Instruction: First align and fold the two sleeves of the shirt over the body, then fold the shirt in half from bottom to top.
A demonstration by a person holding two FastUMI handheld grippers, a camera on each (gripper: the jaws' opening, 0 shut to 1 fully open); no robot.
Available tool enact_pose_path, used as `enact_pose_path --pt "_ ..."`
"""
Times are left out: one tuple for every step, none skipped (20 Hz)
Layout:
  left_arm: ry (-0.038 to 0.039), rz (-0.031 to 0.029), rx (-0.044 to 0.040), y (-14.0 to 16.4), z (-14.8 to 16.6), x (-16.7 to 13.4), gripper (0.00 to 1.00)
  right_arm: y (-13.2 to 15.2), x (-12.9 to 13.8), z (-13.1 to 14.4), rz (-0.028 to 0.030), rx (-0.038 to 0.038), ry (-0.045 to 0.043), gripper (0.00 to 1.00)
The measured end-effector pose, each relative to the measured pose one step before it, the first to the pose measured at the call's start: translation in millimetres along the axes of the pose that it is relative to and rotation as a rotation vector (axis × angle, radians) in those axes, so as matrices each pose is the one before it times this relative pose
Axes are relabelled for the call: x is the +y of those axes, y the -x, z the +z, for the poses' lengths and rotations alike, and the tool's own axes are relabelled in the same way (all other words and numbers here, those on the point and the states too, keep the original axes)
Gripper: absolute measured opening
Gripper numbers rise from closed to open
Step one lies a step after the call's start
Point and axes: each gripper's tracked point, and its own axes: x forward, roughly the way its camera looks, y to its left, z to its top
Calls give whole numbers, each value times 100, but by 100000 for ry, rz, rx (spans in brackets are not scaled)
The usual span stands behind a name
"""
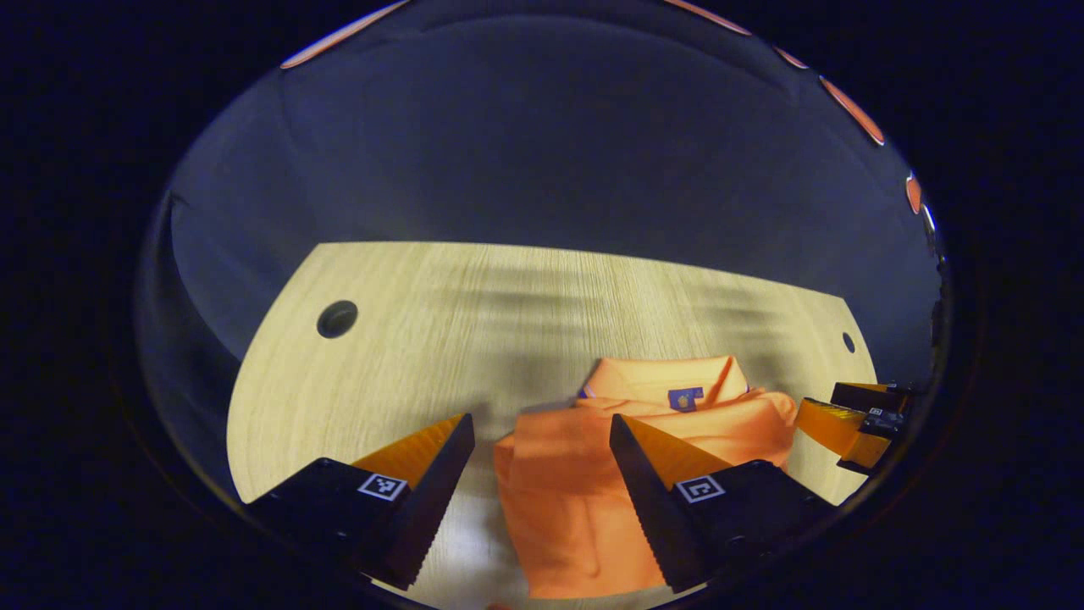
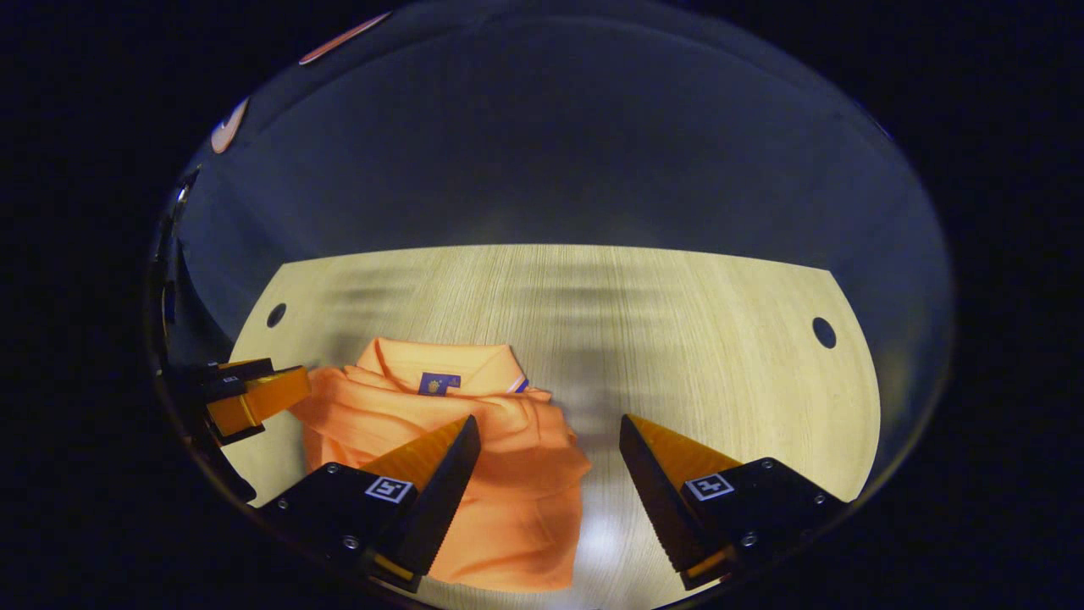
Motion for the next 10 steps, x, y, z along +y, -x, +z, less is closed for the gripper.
enact_pose_path --pt "-223 -767 -5712 2077 1664 -235 99 1715 -340 1167 -791 -4427 -339 100" --pt "-1065 2 -4624 1619 1349 -64 99 1394 -211 964 -71 -3725 -469 100" --pt "-1439 -22 -4938 1571 1487 -145 99 1527 73 1117 282 -4015 -623 100" --pt "-1205 264 -5350 1729 1512 -144 100 1708 18 1154 297 -3844 -653 100" --pt "-955 53 -5405 1910 1659 -212 99 1695 -49 1114 294 -3758 -597 100" --pt "-730 -156 -4920 1896 1538 -344 98 1749 49 985 139 -3474 -649 100" --pt "-375 -254 -4472 1859 1631 -354 99 1717 73 957 188 -3476 -490 100" --pt "198 -733 -5343 2670 1768 -514 98 2496 -62 1334 94 -5256 247 100" --pt "572 -432 -4030 2403 1427 -150 98 1855 5 962 179 -3800 772 100" --pt "87 -265 -3843 2121 1381 -212 98 1941 62 1002 326 -3586 1069 100"
